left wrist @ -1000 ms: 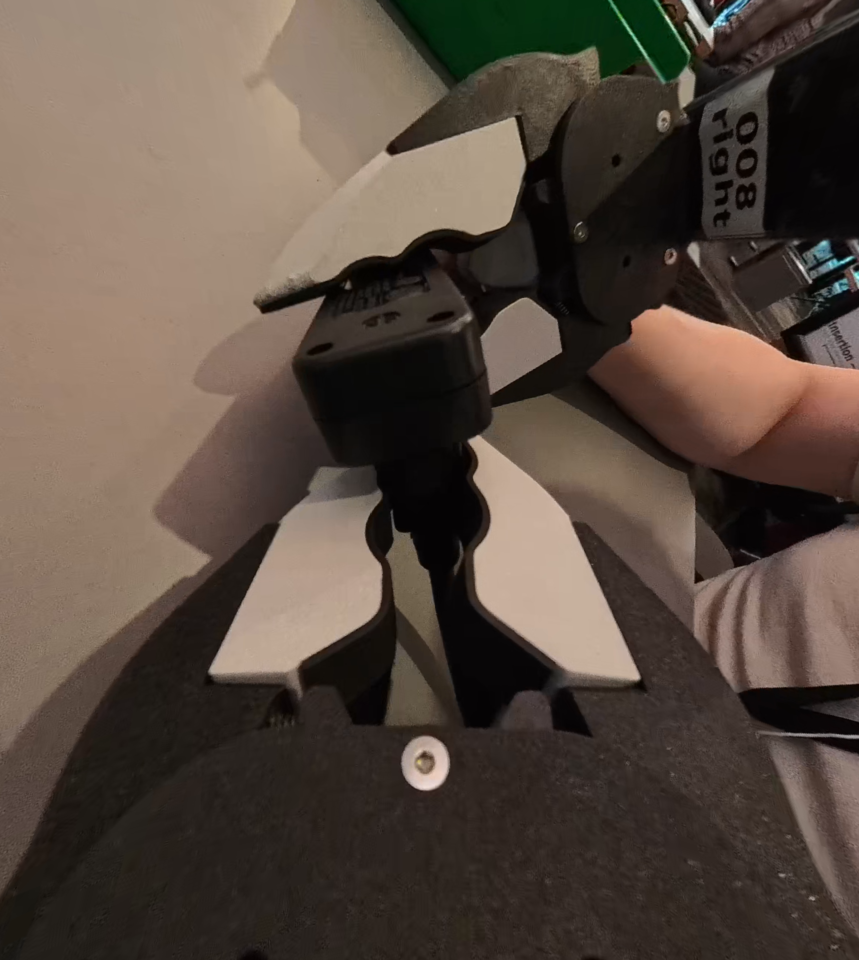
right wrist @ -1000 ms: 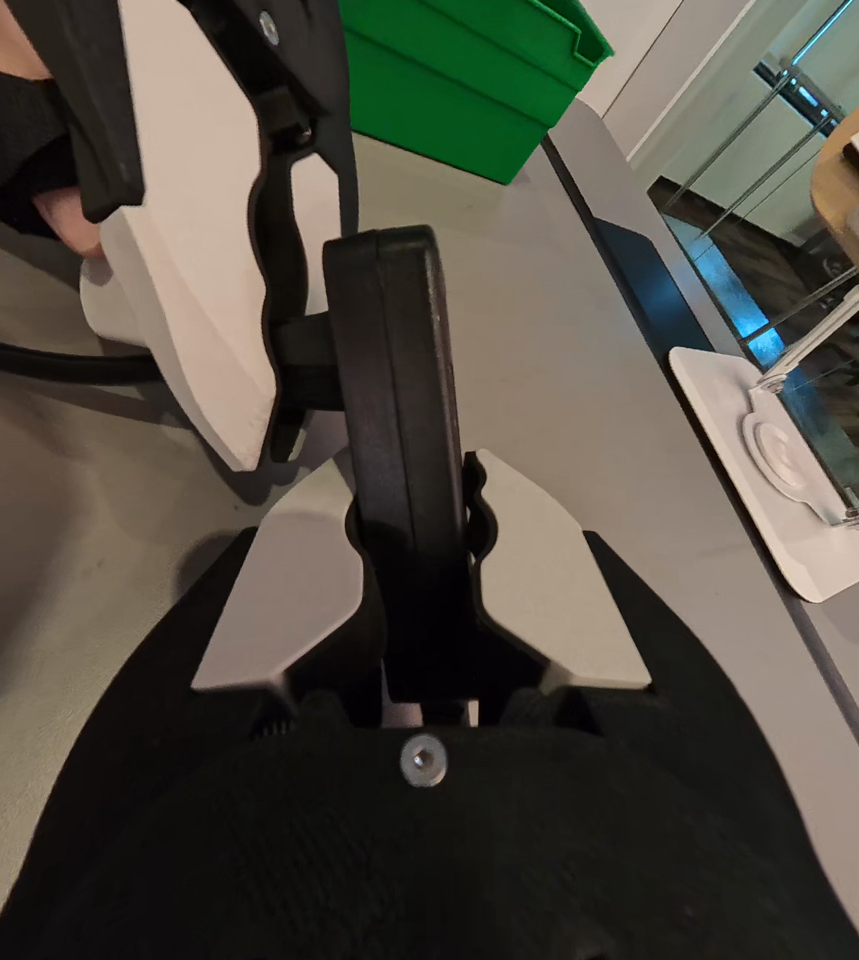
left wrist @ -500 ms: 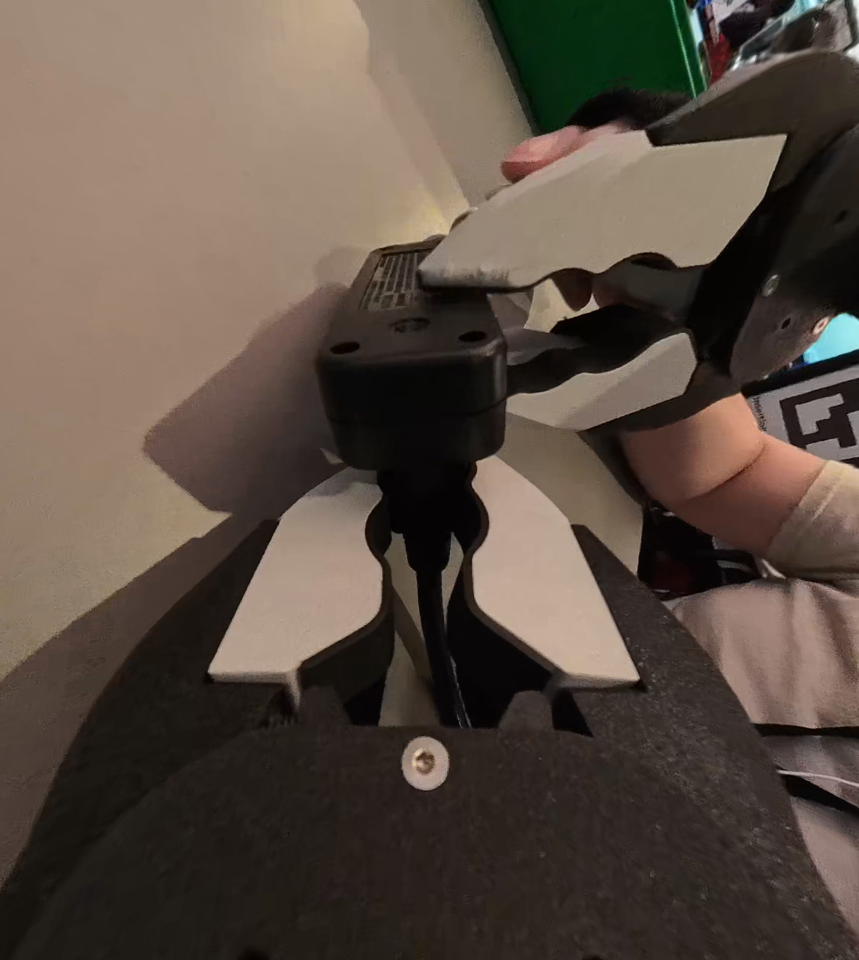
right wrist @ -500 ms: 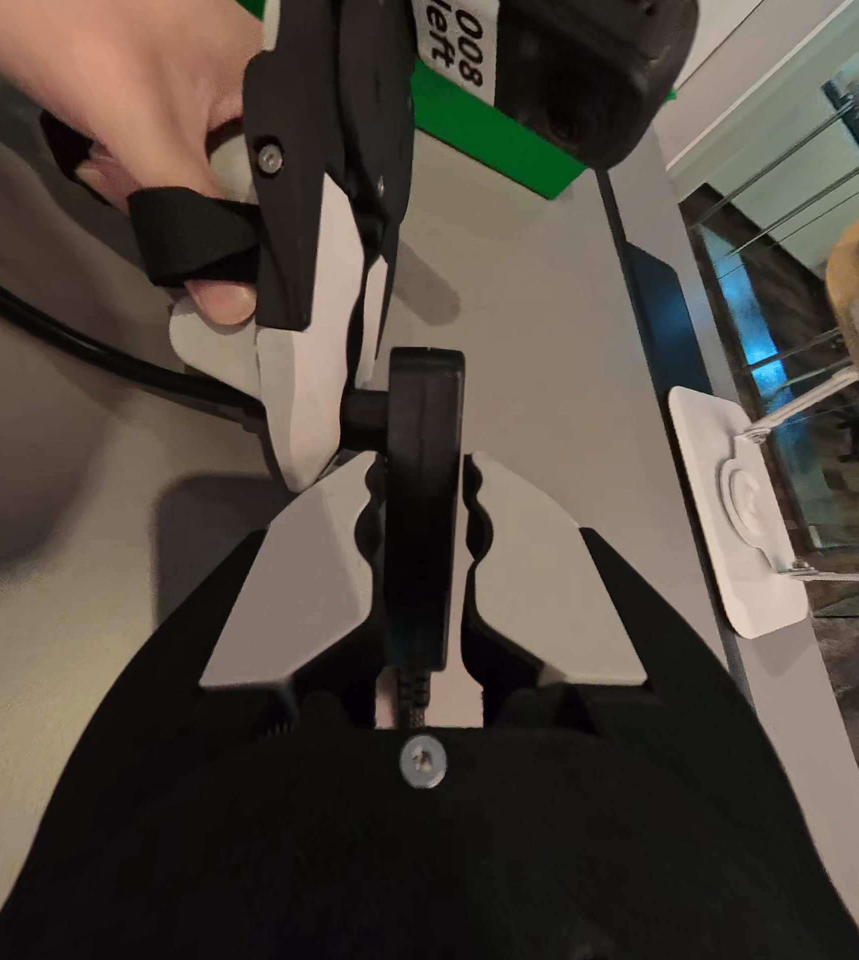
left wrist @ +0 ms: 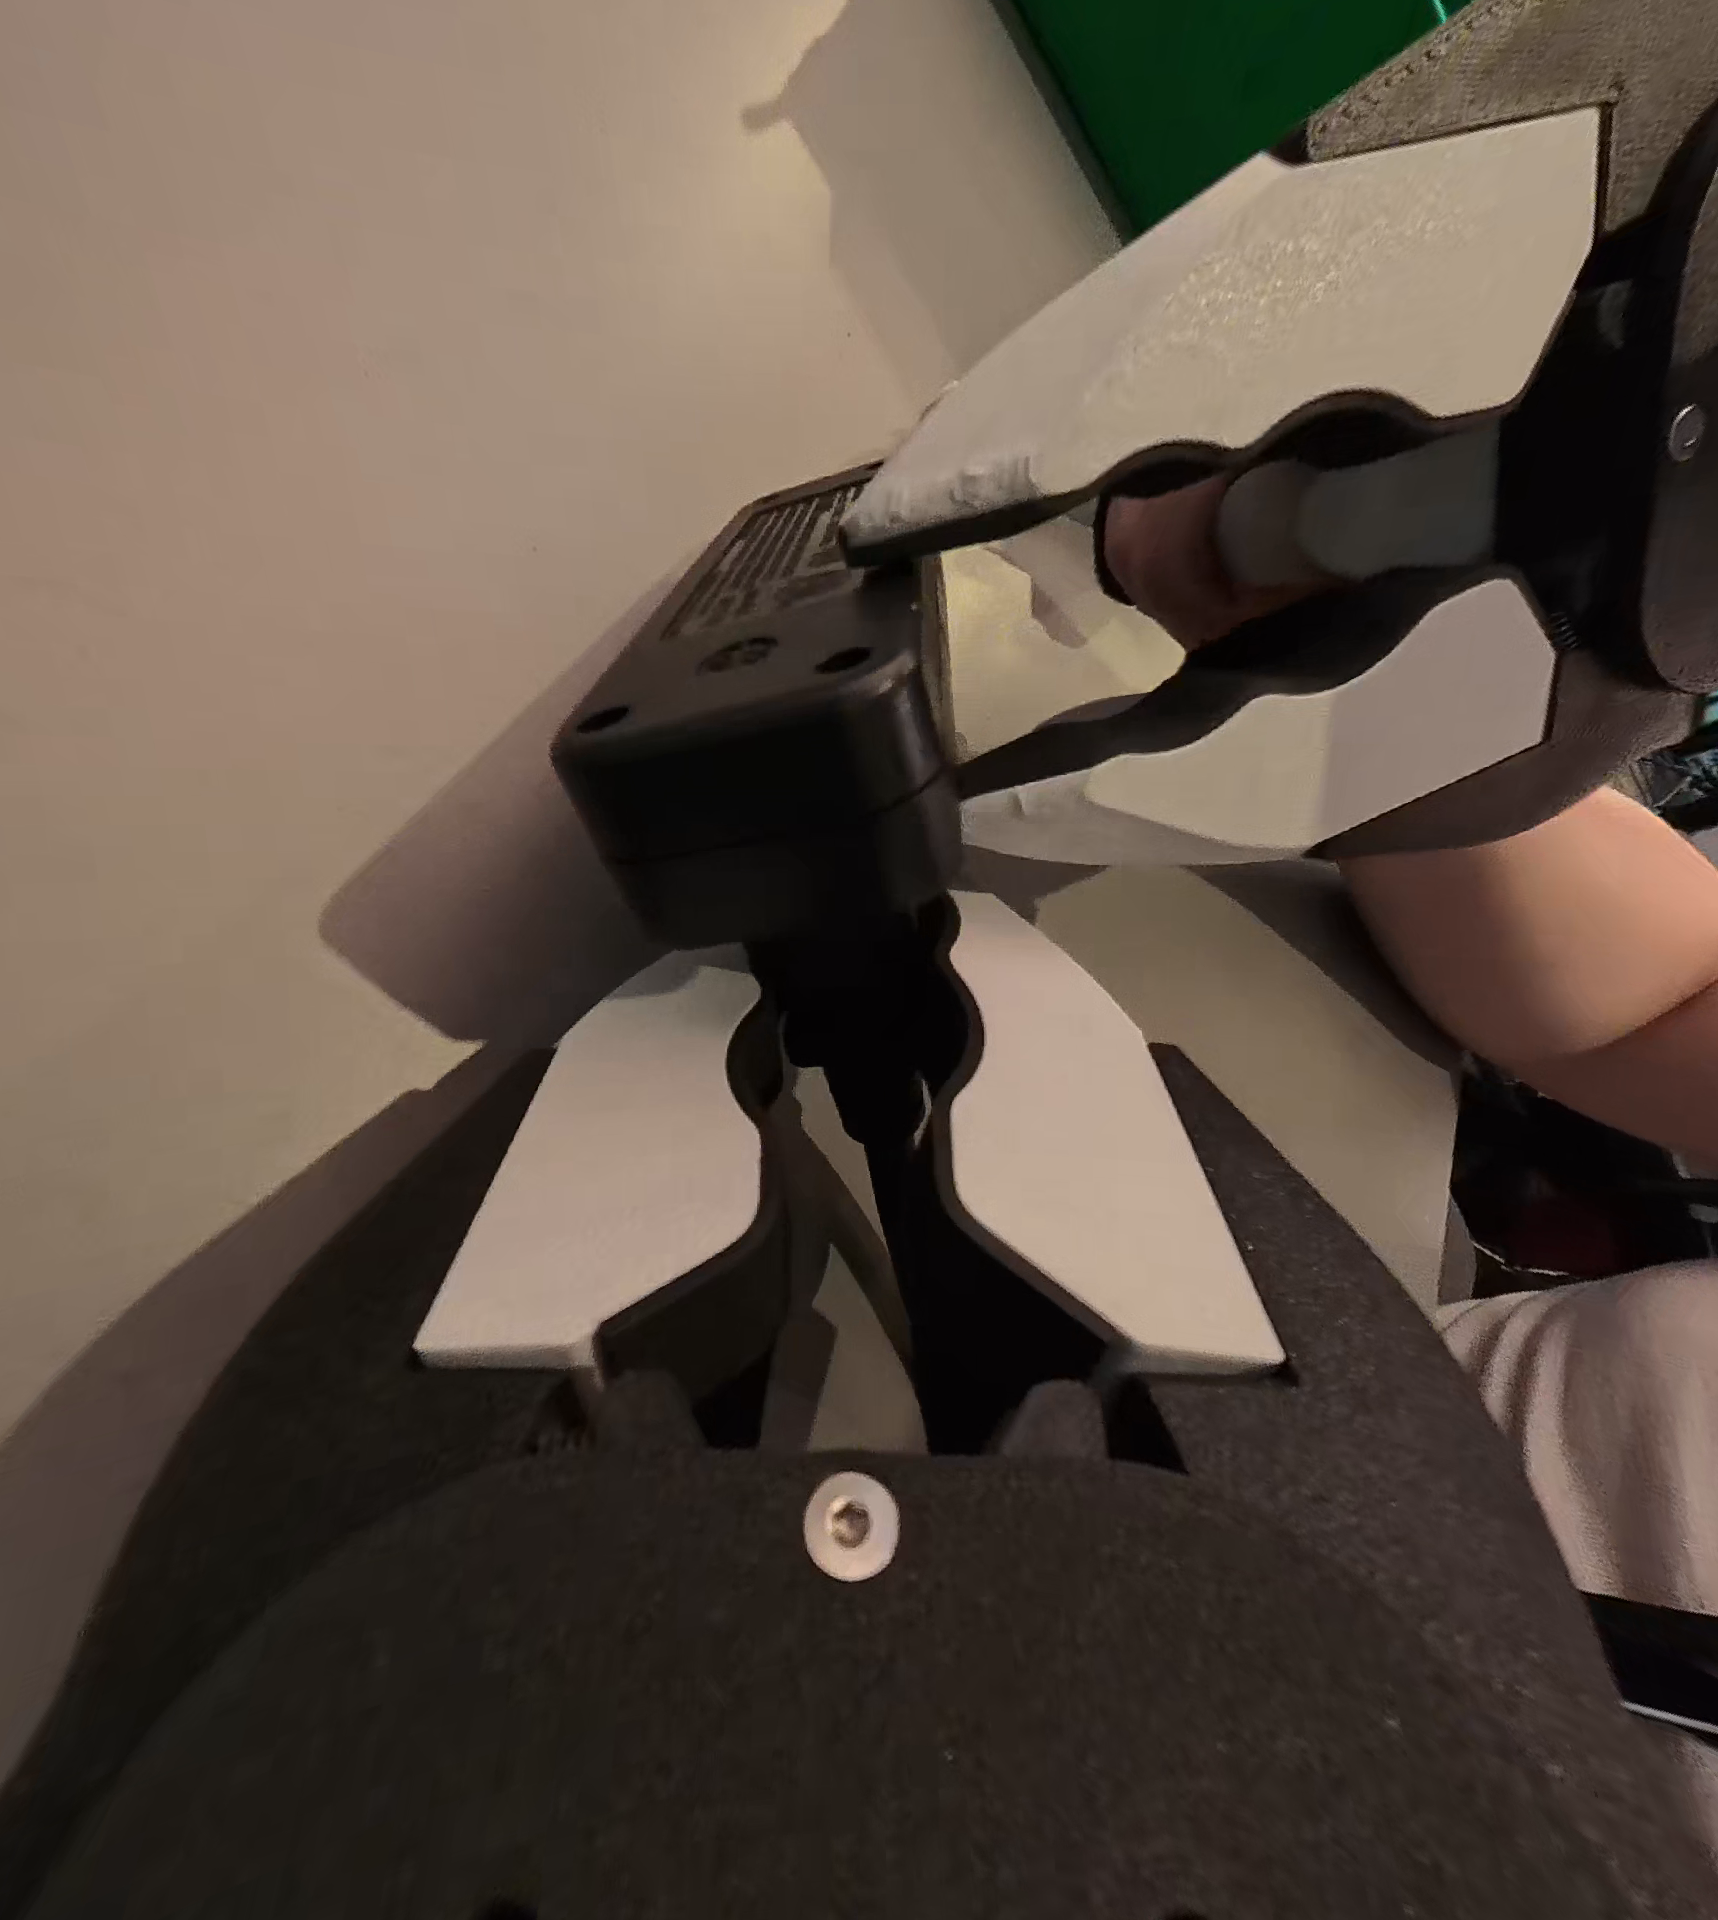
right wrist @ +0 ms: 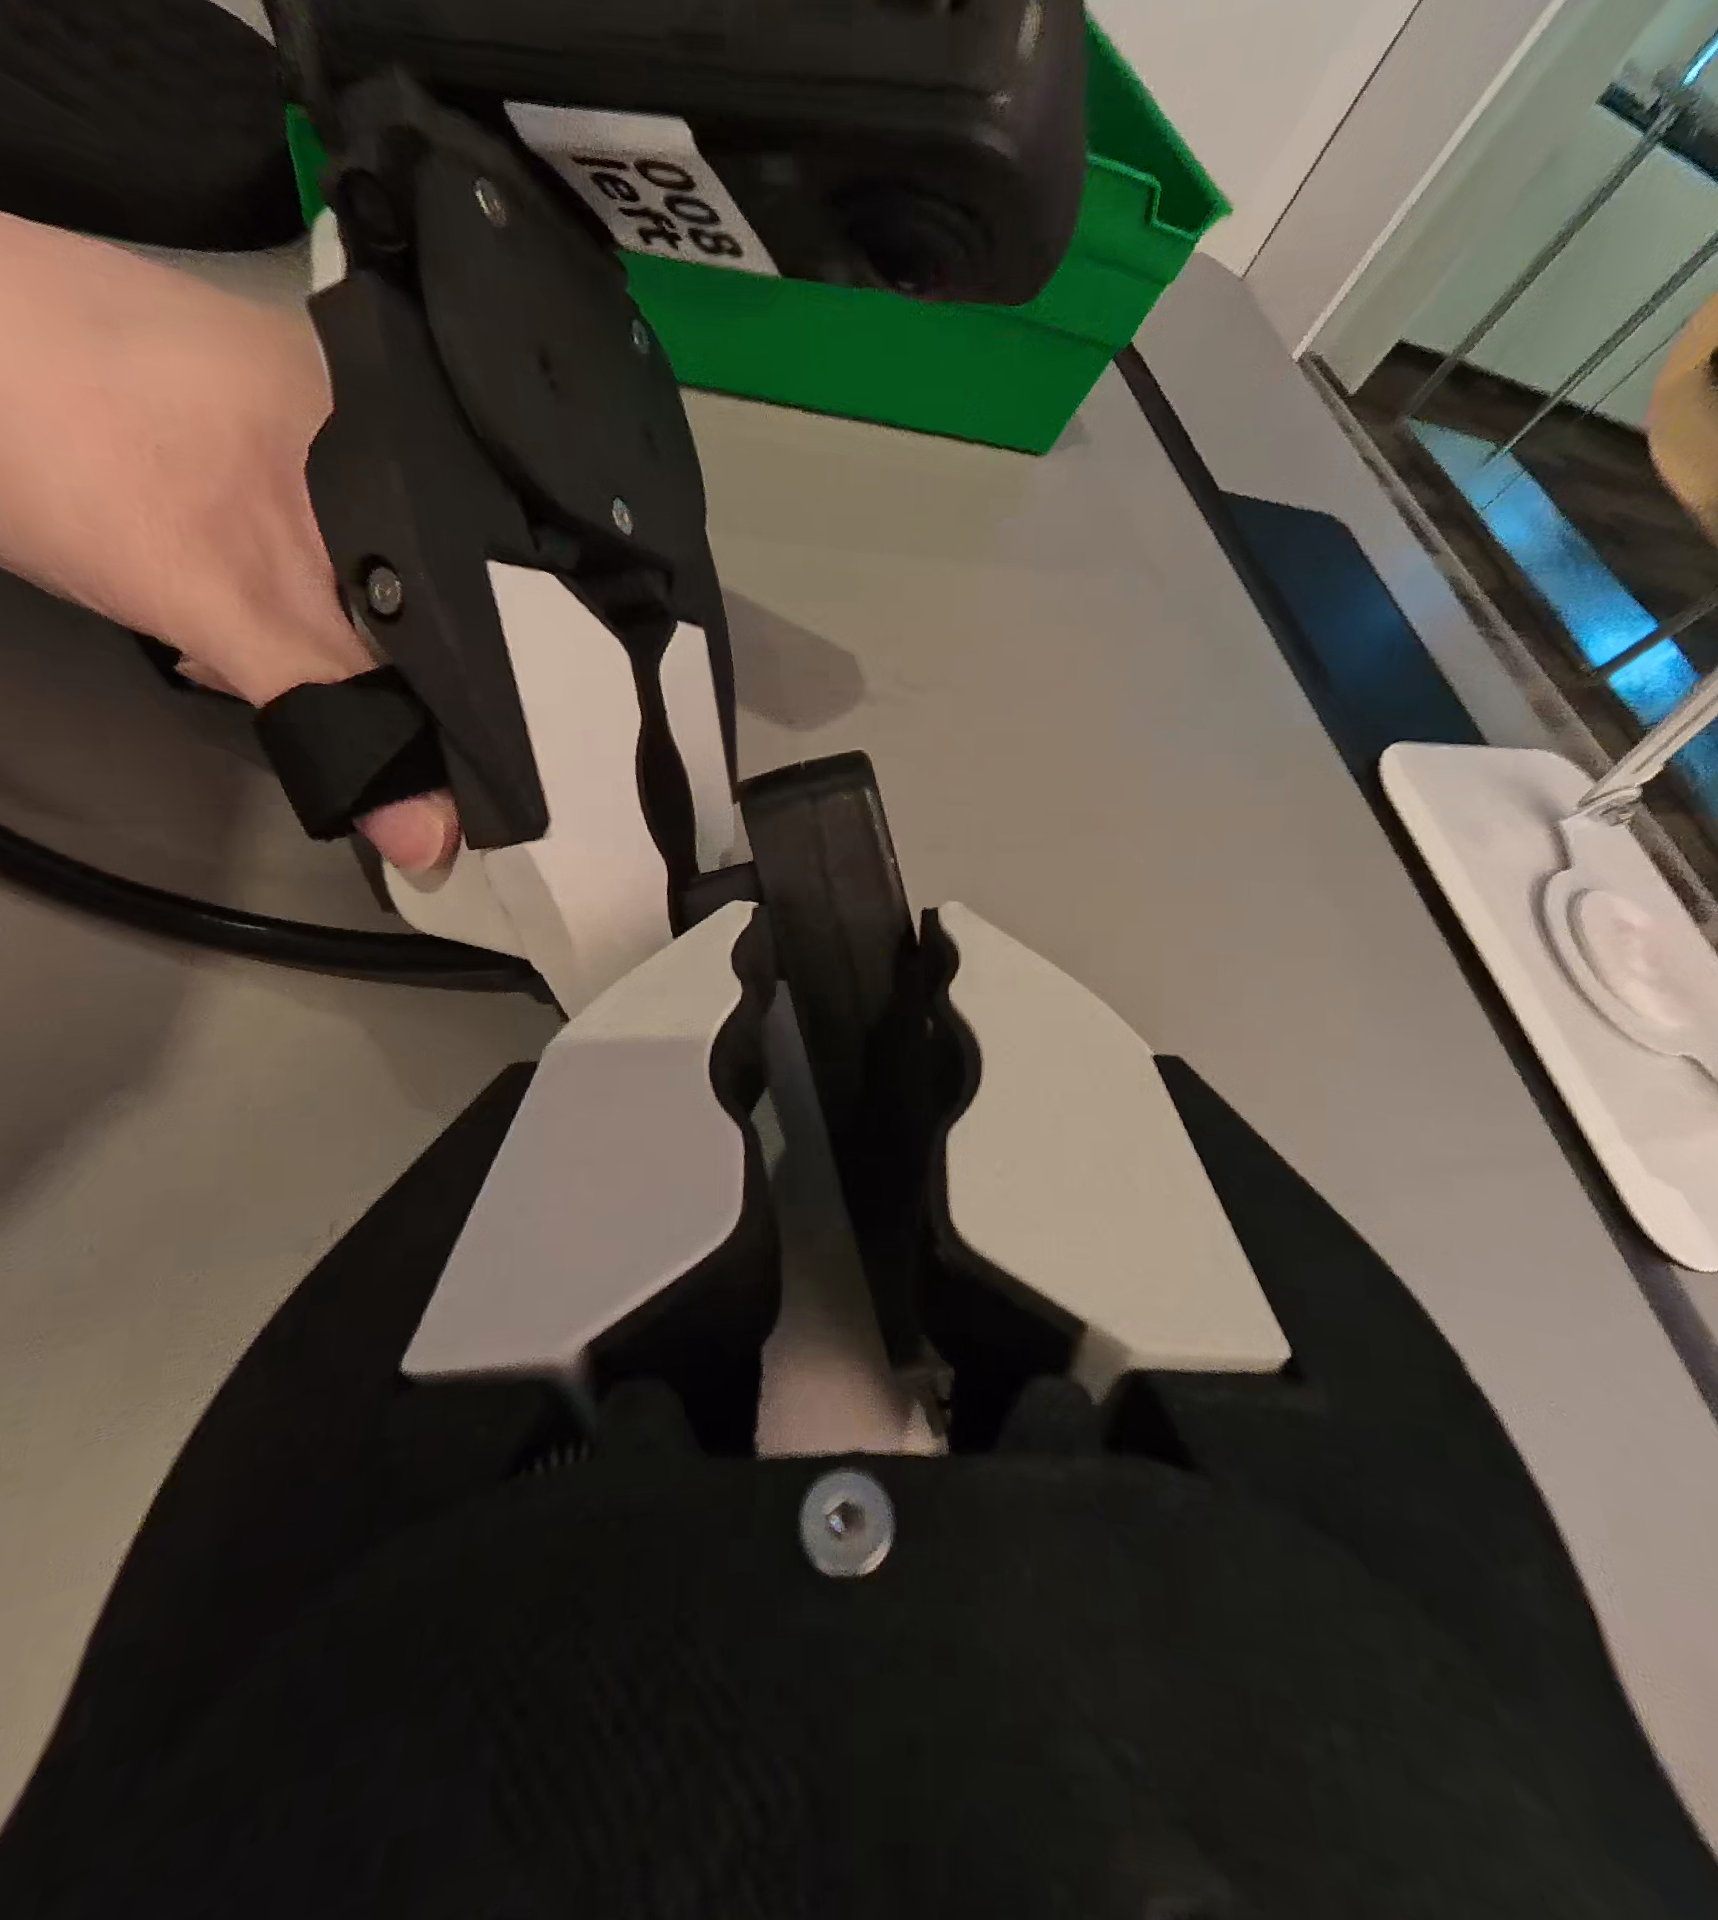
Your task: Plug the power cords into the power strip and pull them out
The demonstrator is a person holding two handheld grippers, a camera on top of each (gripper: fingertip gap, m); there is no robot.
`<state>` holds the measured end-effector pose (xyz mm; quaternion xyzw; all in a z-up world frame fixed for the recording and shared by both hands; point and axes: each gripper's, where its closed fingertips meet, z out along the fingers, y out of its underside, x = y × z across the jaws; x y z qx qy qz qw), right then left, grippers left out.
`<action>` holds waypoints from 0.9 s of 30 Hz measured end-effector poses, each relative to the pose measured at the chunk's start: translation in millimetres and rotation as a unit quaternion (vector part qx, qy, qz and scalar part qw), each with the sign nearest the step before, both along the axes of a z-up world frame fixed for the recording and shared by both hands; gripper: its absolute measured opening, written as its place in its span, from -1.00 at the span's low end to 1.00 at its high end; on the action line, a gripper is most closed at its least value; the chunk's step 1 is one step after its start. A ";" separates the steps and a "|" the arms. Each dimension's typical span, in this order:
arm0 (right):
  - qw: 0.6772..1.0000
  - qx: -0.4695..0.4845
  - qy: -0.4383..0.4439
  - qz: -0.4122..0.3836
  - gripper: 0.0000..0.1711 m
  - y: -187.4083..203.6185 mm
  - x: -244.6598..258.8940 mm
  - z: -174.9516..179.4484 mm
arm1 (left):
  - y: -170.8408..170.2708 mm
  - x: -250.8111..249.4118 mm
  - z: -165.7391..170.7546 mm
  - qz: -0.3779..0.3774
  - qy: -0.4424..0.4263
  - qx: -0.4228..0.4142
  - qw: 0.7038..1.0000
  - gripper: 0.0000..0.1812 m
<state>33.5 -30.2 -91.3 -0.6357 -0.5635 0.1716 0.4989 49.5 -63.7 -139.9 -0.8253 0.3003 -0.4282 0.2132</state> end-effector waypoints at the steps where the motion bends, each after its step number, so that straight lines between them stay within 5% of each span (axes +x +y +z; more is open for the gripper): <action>1: 1.000 0.007 0.000 -0.001 -0.68 0.4 0.1 0.2 | 1.4 0.0 0.1 0.004 0.000 0.004 1.000 -0.75; 12: 0.998 0.051 0.014 -0.015 -0.69 9.0 -1.2 3.3 | 13.2 -1.9 0.6 0.045 0.012 0.047 0.998 -0.74; 19: 0.997 0.058 -0.022 0.051 -0.60 -1.3 0.0 3.1 | 4.7 -1.7 -4.2 -0.009 0.068 0.091 0.993 -0.74; 27: 0.999 0.041 -0.018 0.031 -0.69 -3.0 -4.4 3.3 | 7.5 -2.9 1.0 -0.009 0.016 0.054 0.998 -0.75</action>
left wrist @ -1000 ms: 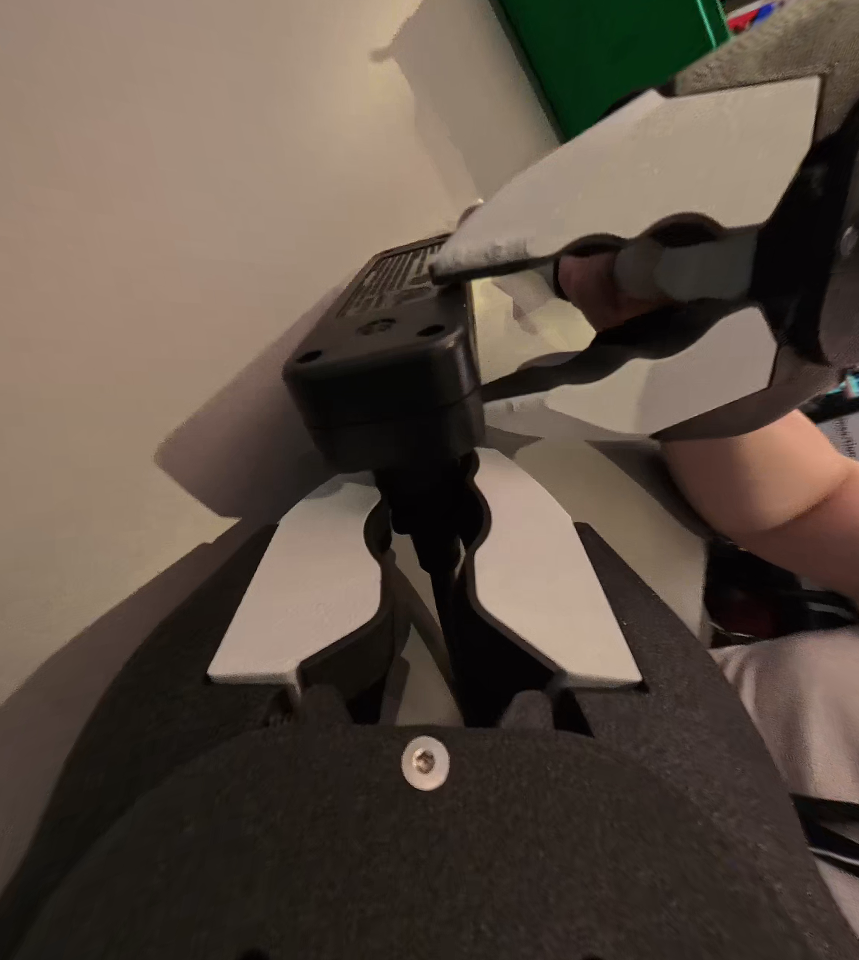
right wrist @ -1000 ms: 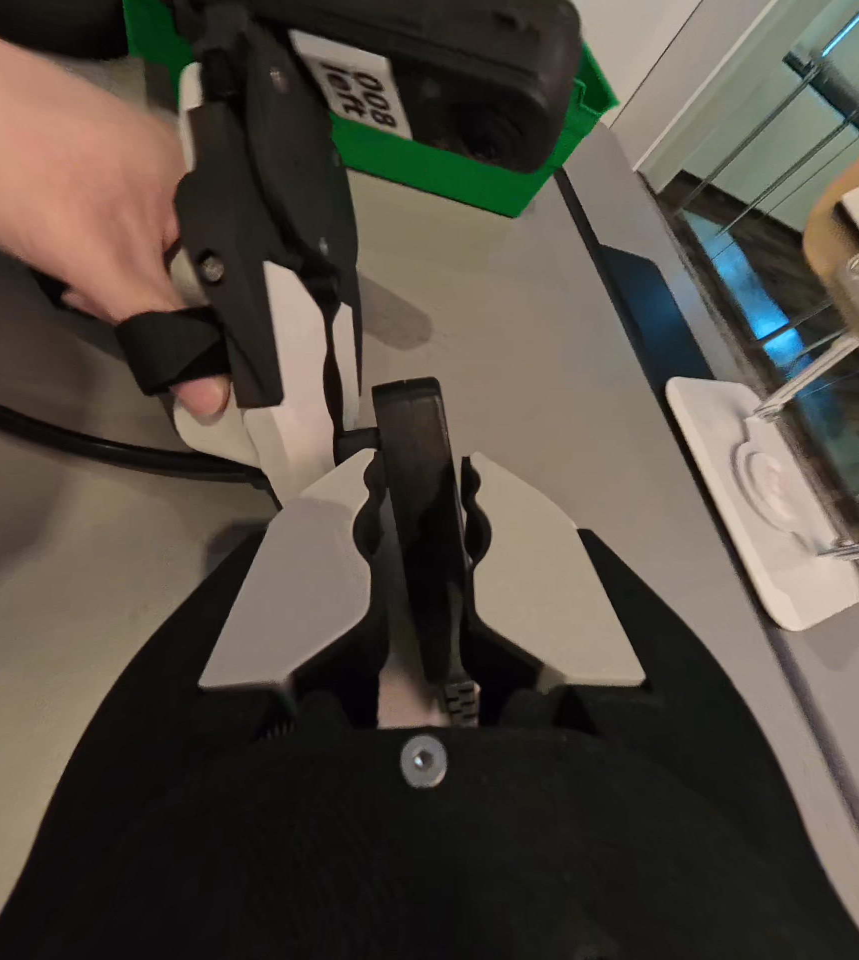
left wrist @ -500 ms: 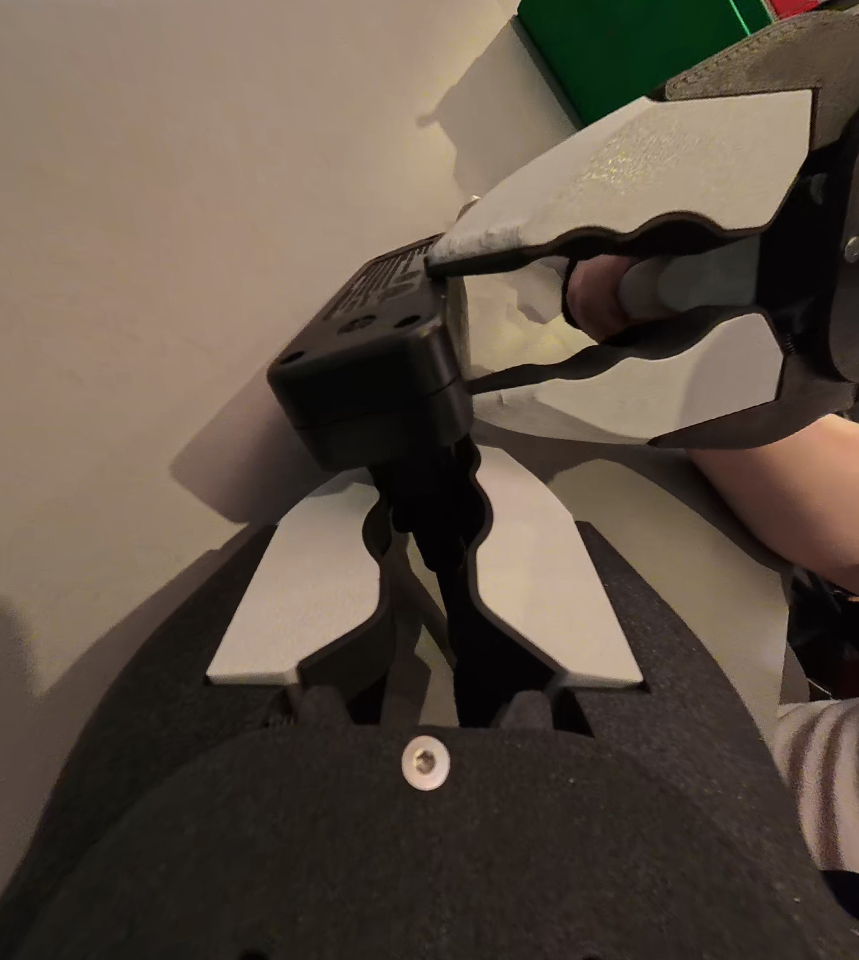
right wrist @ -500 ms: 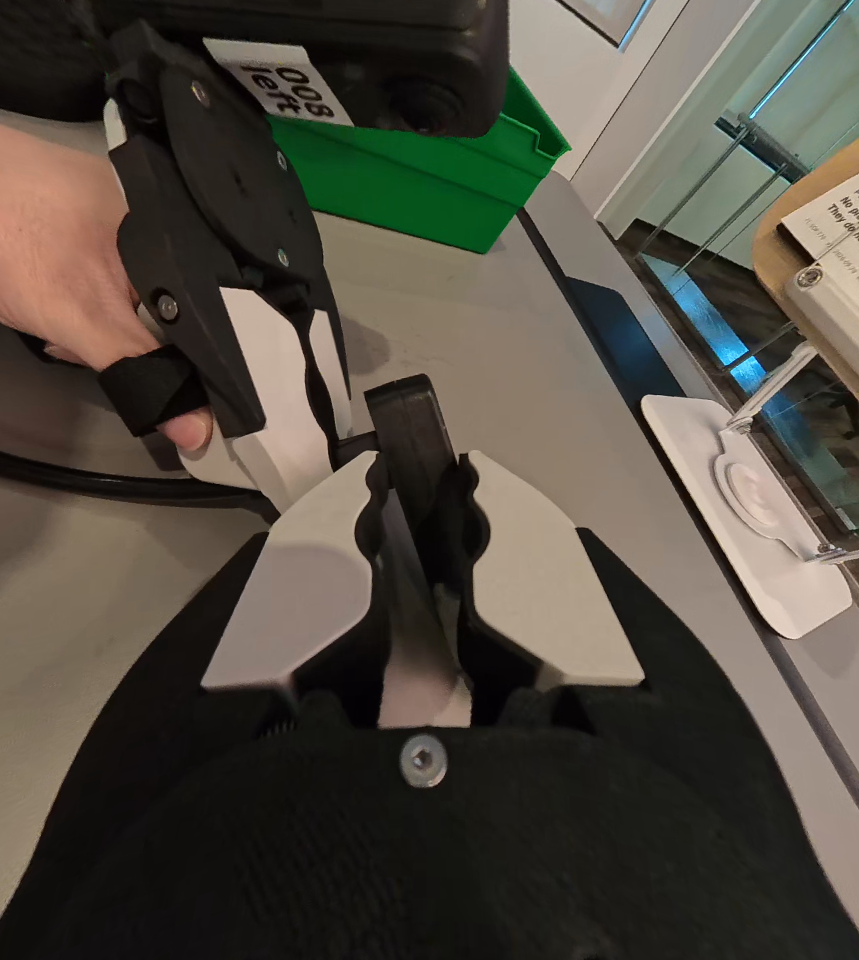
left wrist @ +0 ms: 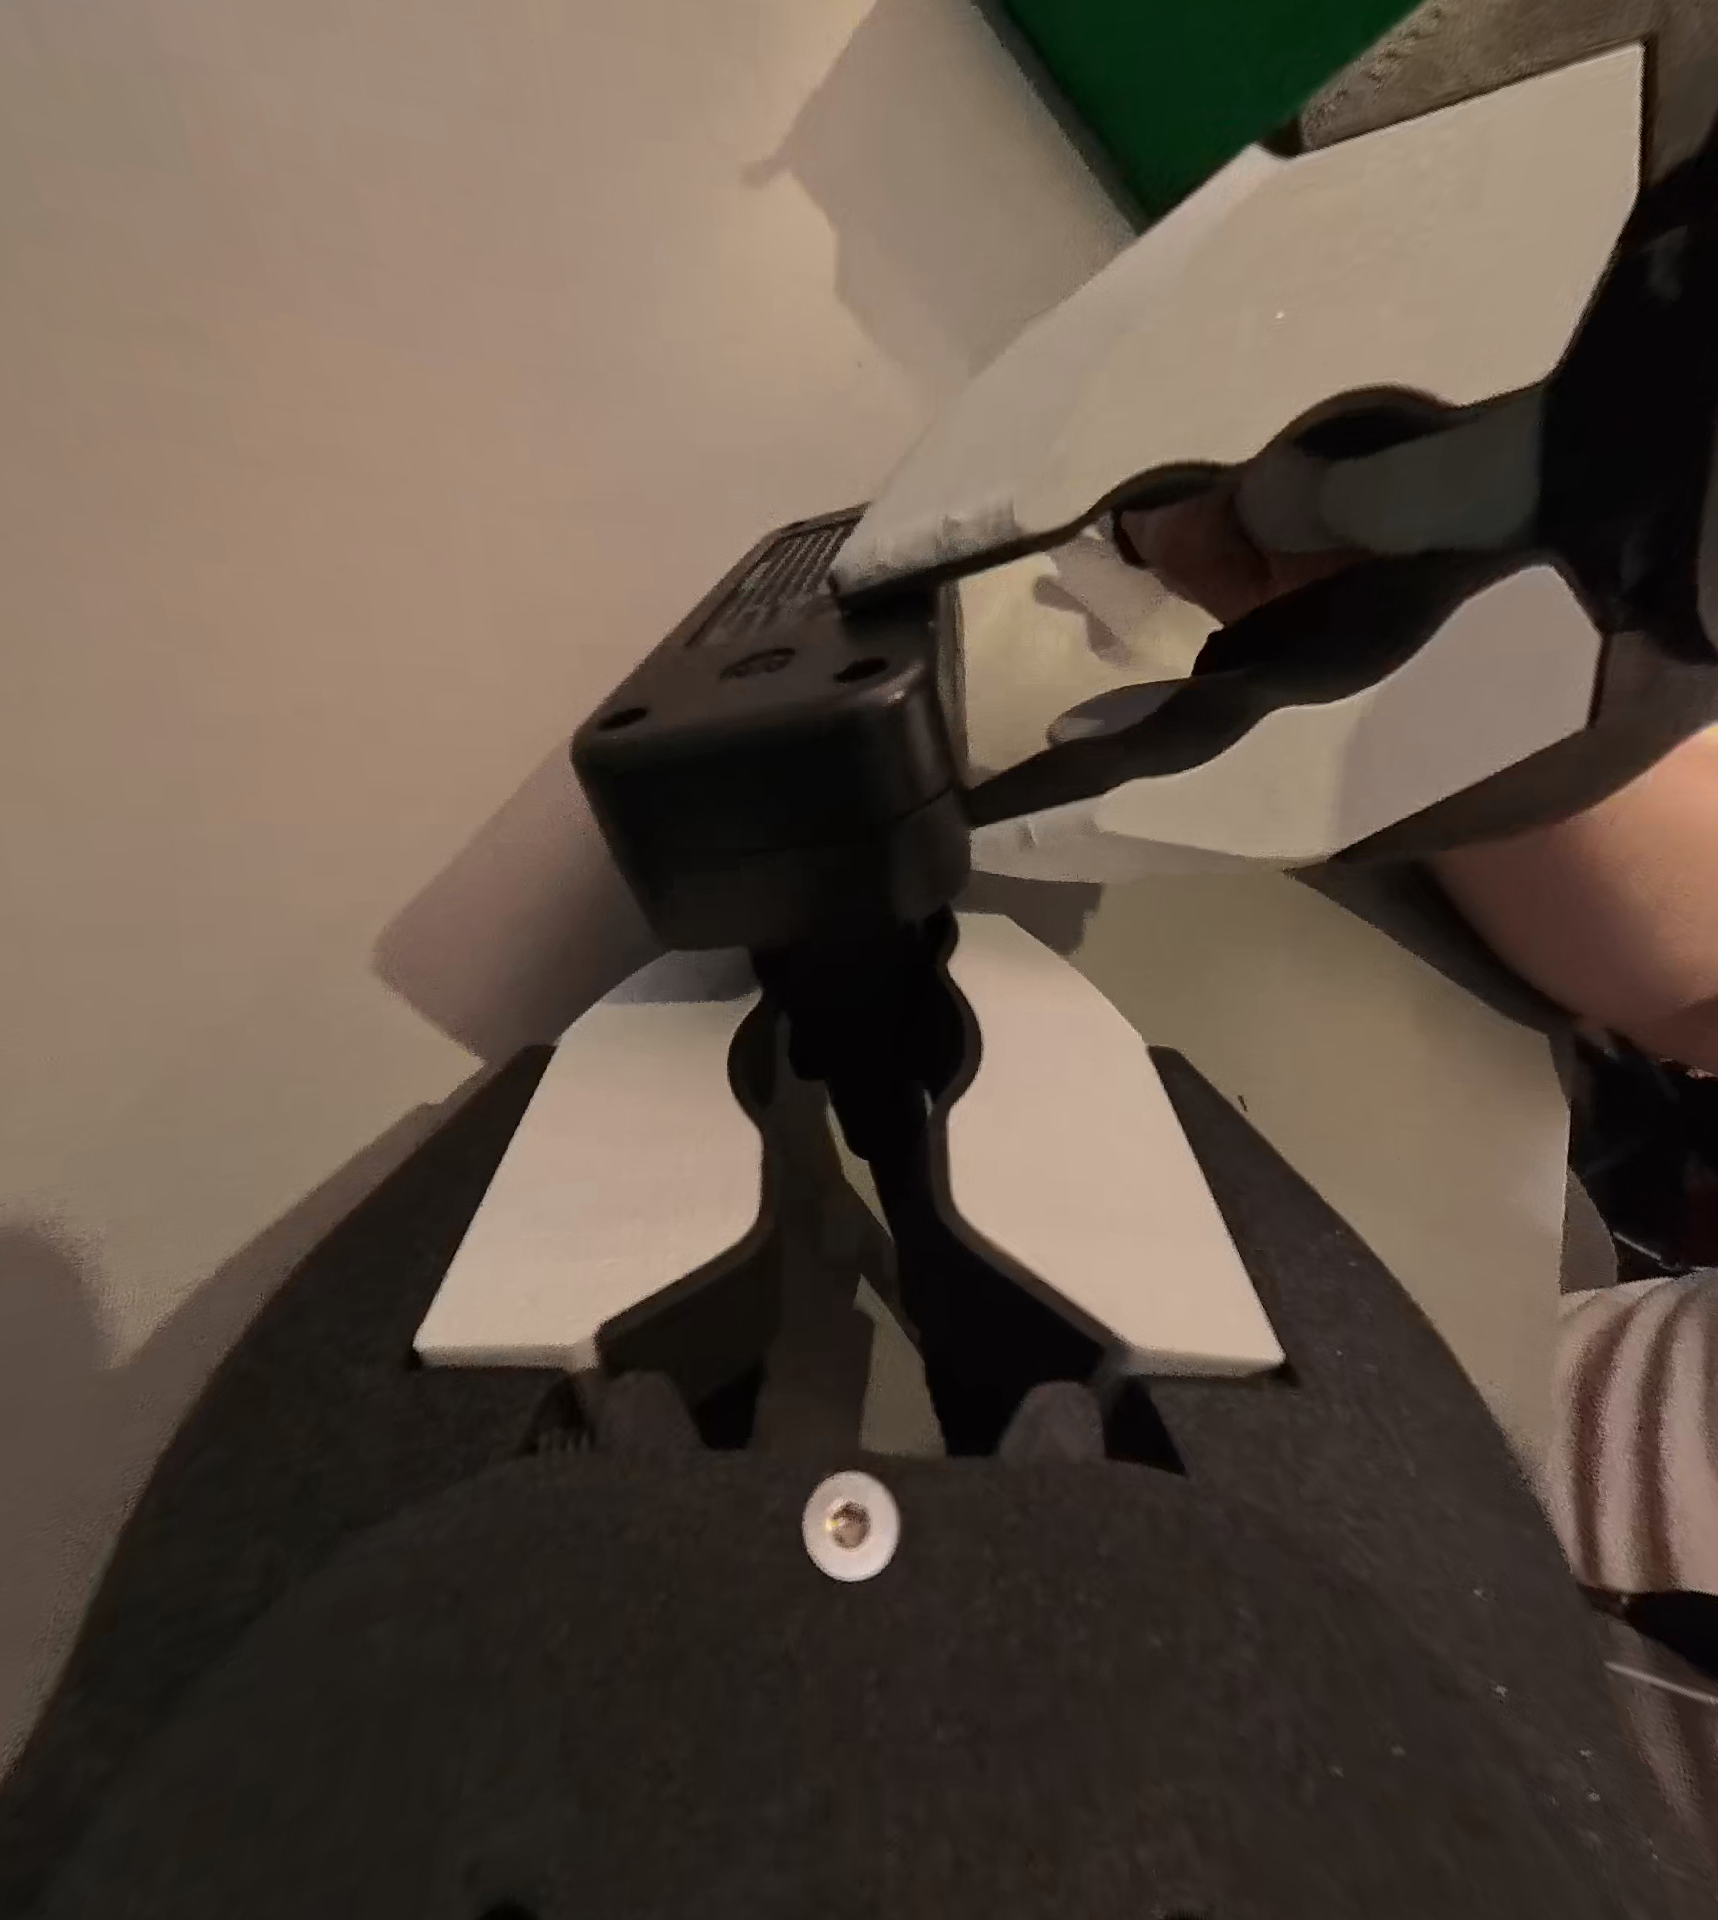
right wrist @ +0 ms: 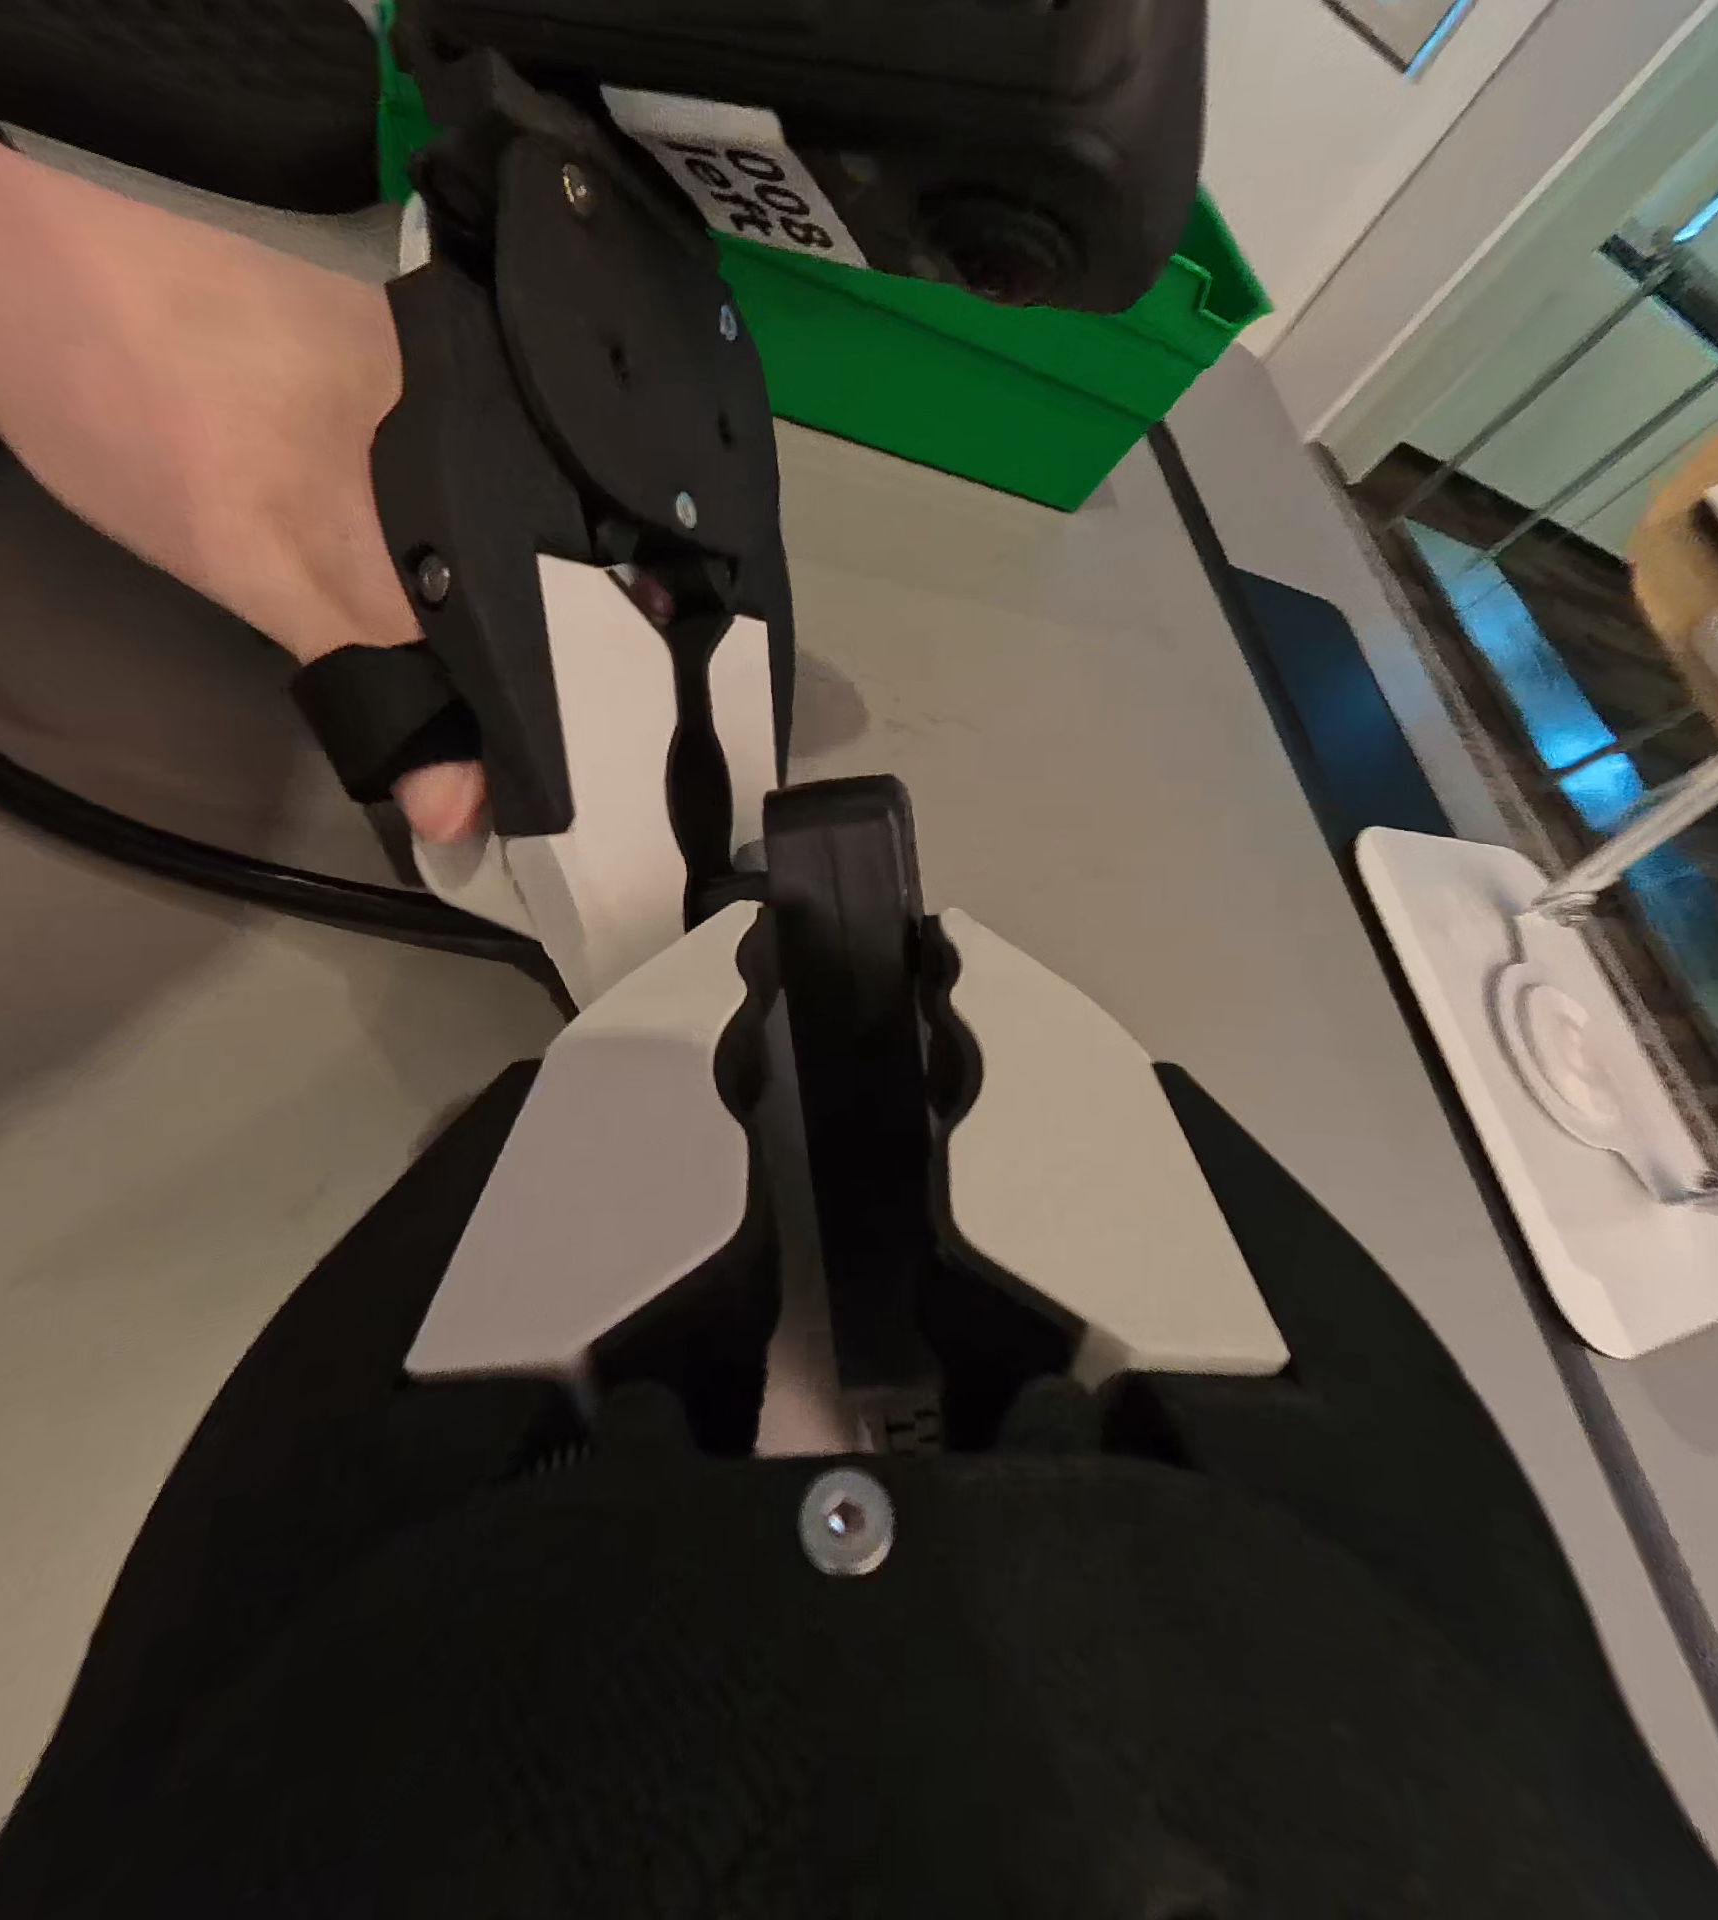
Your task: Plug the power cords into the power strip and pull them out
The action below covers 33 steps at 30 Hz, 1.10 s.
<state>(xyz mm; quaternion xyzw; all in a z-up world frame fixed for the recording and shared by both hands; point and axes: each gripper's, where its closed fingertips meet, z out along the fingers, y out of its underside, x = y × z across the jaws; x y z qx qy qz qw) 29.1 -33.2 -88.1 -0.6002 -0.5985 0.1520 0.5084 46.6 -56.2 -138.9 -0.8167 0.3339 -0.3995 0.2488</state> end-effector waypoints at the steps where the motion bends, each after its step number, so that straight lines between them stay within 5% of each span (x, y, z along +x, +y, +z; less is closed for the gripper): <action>1: 1.000 0.001 0.000 -0.010 -0.69 1.4 -0.7 -0.7 | 1.0 -0.9 -1.5 0.002 0.012 0.005 1.000 -0.75; 21: 0.999 -0.006 0.035 -0.034 -0.69 7.8 -2.9 -0.5 | 11.9 -5.1 -5.8 0.039 0.064 0.062 0.995 -0.74; 26: 0.997 -0.047 0.031 -0.053 -0.67 12.6 -5.9 -2.1 | 14.3 -6.7 -4.5 0.042 0.042 0.026 0.998 -0.74; 33: 0.991 0.033 0.027 -0.127 -0.81 22.9 -17.0 0.7 | 24.3 -11.2 1.1 0.062 -0.029 -0.042 0.997 -0.74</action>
